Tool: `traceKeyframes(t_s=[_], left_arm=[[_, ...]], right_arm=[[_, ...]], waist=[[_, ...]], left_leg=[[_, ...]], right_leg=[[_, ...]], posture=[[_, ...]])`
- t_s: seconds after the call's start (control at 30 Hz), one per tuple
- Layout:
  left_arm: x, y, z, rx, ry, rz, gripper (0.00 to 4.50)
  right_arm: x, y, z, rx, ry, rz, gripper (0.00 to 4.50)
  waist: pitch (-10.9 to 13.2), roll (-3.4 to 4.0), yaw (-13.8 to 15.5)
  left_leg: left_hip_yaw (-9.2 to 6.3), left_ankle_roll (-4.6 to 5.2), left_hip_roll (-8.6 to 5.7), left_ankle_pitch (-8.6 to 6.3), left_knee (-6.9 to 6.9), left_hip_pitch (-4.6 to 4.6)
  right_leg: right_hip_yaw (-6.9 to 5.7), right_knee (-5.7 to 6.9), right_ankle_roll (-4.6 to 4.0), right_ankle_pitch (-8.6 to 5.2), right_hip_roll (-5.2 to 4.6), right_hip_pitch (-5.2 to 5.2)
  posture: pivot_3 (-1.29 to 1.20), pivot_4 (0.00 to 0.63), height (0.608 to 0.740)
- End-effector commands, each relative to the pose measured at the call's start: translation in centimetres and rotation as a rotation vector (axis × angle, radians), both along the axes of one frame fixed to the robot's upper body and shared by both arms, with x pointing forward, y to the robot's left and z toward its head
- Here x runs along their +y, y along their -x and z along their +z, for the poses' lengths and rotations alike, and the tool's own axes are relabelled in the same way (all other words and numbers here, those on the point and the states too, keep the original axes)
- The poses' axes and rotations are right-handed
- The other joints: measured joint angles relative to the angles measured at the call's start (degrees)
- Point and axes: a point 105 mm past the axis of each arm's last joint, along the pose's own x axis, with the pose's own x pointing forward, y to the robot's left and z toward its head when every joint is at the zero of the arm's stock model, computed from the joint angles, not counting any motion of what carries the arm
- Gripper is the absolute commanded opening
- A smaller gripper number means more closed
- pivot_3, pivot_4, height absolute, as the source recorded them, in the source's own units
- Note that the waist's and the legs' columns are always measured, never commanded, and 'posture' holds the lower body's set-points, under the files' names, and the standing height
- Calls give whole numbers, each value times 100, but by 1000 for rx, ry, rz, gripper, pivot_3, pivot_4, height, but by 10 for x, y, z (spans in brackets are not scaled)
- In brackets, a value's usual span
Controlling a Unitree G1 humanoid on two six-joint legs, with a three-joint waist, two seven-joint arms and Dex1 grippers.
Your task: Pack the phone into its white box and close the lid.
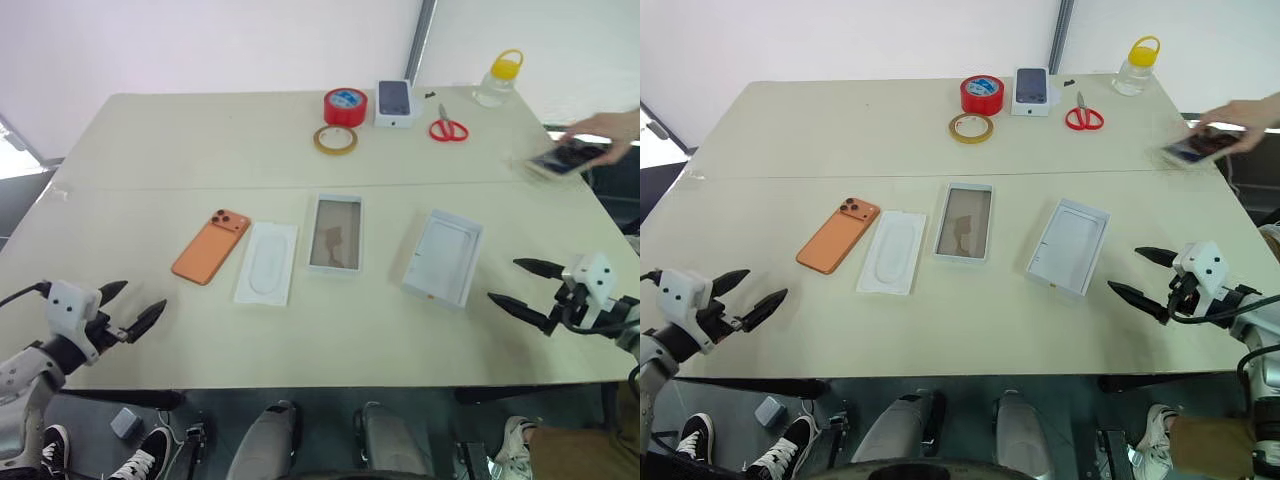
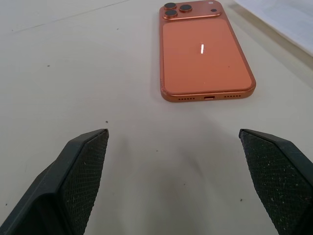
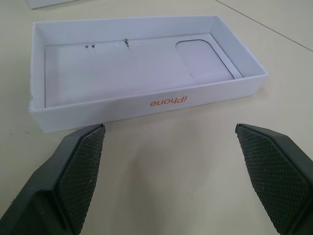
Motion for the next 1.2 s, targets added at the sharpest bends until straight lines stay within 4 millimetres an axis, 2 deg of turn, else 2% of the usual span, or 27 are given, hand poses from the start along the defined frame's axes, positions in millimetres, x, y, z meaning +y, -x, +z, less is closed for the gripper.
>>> traceKeyframes(t_s=[0.03,0.6,0.83,0.97,1.07,1.13,1.2], left_arm=[[3,-1,16,-47,-12,-1,4500],[-1,-10,25,-90,-49,-16,4500],[-14,-29,43,-132,-55,-34,4500],[-19,-33,45,-127,-42,-41,4500],[-31,-37,42,-93,11,-55,4500],[-55,-41,37,-30,65,-102,4500],[-71,-43,36,10,117,-120,4500]], right_arm=[[-5,0,15,-57,14,-5,4461],[2,-6,16,-71,13,8,4461],[9,-11,18,-78,13,29,4461],[12,-12,20,-83,20,44,4461],[25,-16,29,-106,32,96,4461],[46,-24,42,-145,39,159,4461],[61,-29,50,-155,43,201,4461]], waist=[[0,0,1],[0,0,0],[0,0,5],[0,0,-6],[1,1,-18],[1,3,-18],[2,6,-12]], left_leg=[[0,0,0,0,0,0],[0,0,-1,0,0,0],[0,0,-1,0,1,0],[0,0,-2,0,0,0],[1,0,-1,0,0,0],[1,0,-1,0,2,0],[0,0,-1,0,5,0]], right_leg=[[0,0,0,0,0,0],[0,0,0,0,-1,0],[-1,0,1,0,-1,1],[0,0,1,1,-1,0],[0,1,1,1,1,-1],[2,3,1,1,1,-1],[2,5,2,1,1,-1]], posture=[[0,150,740],[0,150,740],[0,150,740],[0,150,740],[0,150,740],[0,150,740],[0,150,740]])
